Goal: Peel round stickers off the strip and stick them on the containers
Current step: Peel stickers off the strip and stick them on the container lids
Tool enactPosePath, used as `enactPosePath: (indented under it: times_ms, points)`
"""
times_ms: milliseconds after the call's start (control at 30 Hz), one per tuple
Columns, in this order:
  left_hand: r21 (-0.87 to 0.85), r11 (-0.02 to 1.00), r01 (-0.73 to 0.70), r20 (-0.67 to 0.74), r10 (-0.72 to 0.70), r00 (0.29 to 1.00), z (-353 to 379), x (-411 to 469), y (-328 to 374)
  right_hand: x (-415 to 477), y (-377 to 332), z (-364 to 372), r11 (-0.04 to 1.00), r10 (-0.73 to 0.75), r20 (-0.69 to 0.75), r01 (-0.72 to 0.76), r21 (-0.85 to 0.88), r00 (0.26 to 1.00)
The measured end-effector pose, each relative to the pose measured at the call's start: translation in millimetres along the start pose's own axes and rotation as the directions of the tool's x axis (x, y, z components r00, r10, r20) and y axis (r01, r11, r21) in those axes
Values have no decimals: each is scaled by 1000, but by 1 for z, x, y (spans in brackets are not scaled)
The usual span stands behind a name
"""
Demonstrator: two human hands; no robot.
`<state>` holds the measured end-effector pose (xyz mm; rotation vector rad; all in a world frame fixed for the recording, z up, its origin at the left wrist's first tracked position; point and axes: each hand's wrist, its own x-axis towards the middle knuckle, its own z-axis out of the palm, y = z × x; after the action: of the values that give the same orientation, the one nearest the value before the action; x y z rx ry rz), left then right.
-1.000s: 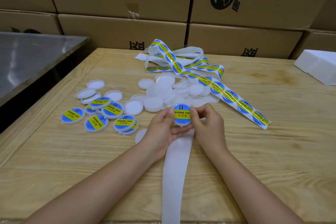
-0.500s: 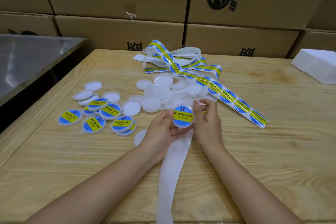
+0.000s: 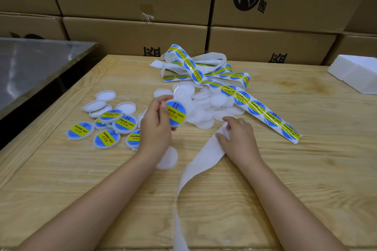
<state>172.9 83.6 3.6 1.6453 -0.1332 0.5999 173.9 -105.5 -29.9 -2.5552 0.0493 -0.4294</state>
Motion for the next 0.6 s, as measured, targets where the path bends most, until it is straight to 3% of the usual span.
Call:
enactPosePath:
  times_ms: [67,167,300,433,533,600]
  points:
    - [182,973,-144,-53,156,986,-16,13,-9,2,5,-1,997,22,5,-21,-75,1000]
    - [366,915,-168,-148,235,961,-41,31,-21,5,10,-2,992,23,77,-13,-124,997]
    - [587,809,-1,-239,175,955,-65,45,-38,4,12,-8,998,-26,171,36,-53,985]
    - [735,666,126,-255,100,962,-70,48,-48,3,13,-9,989,-45,264,81,-124,964]
    - [807,566,170,-236,45,971,-69,48,-50,3,14,-12,988,-35,321,82,-134,946]
    - [844,520,132,-206,87,975,-68,46,-48,4,14,-14,986,-36,354,91,-139,934]
